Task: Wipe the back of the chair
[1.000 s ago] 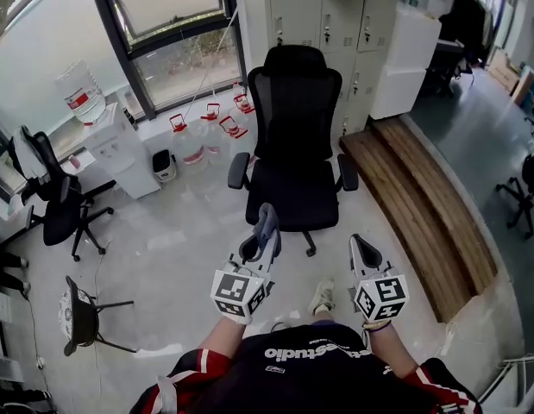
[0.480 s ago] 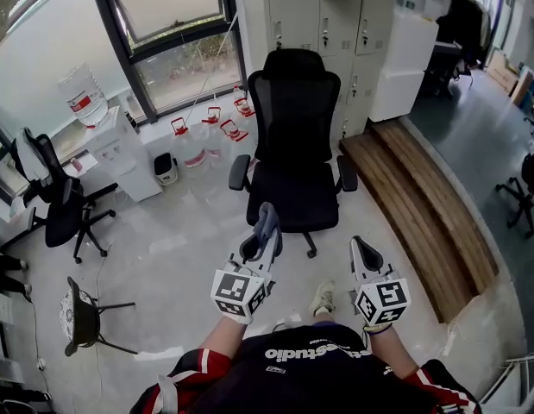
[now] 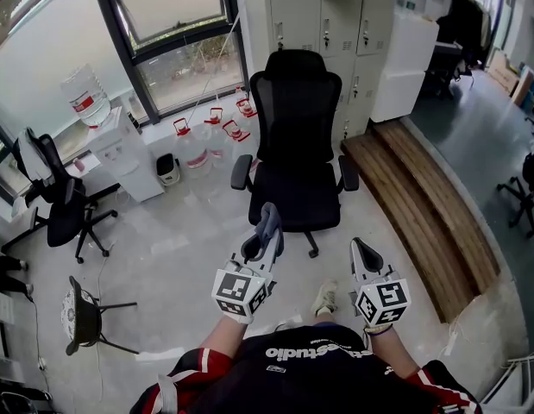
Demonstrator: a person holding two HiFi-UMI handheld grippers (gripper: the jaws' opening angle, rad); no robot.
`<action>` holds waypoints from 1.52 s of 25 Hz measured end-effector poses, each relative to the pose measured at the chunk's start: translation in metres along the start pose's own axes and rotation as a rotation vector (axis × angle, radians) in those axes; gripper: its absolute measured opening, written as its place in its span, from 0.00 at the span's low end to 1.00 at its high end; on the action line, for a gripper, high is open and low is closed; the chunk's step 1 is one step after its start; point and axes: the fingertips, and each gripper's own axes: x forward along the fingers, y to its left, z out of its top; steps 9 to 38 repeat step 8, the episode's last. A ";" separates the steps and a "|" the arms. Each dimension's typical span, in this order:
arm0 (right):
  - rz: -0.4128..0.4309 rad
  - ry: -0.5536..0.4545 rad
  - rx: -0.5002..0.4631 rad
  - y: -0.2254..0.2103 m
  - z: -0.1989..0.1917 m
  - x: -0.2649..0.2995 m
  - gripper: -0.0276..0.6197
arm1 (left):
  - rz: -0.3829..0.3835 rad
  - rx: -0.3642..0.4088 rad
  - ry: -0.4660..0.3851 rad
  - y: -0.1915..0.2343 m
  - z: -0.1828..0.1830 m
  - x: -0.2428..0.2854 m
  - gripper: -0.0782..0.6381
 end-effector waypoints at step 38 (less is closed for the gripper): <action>0.007 0.003 -0.006 0.003 0.006 0.001 0.06 | -0.007 -0.001 -0.002 0.000 0.005 0.002 0.19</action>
